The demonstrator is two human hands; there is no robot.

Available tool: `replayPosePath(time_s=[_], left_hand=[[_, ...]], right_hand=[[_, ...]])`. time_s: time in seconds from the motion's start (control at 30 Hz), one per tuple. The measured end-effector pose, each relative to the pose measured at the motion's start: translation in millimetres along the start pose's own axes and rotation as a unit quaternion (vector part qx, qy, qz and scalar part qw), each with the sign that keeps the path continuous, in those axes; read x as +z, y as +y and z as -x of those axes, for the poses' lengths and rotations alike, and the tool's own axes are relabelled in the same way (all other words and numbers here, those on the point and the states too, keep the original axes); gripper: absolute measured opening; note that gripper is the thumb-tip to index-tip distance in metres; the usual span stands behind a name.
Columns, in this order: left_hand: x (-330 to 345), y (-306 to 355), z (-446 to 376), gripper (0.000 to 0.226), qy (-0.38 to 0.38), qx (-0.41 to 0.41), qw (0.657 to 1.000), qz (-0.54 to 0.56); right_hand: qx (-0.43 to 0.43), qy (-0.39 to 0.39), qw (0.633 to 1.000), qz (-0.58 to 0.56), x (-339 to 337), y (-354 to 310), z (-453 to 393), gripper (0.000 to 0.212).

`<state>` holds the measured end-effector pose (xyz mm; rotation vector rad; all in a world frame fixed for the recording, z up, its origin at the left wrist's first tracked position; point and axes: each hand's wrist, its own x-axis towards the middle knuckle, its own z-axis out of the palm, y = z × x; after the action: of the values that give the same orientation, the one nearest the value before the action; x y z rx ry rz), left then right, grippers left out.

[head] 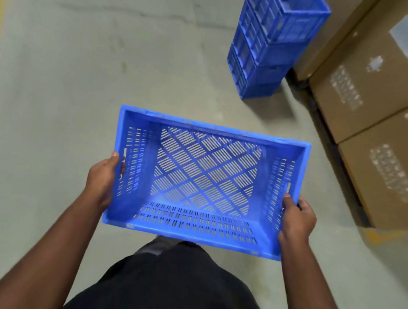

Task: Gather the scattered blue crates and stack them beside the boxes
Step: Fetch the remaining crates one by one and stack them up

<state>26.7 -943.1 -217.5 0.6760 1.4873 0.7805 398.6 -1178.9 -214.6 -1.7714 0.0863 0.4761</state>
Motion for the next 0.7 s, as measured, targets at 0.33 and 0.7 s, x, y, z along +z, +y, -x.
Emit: replayPosePath(time_s=[0.33,0.7], left_hand=[[126.2,194.7,-192.7,0.04,0.037,0.027,0.999,-0.011],[311.2,381.7,-396.0,0.044,0.081,0.106,0.991,-0.029]], right_hand=[[-0.012,-0.02,0.999,-0.03,240.0,-126.3,-148.4,0.022],[-0.034,-0.062,0.996,-0.06,501.1,-255.4,-359.5,0.015]])
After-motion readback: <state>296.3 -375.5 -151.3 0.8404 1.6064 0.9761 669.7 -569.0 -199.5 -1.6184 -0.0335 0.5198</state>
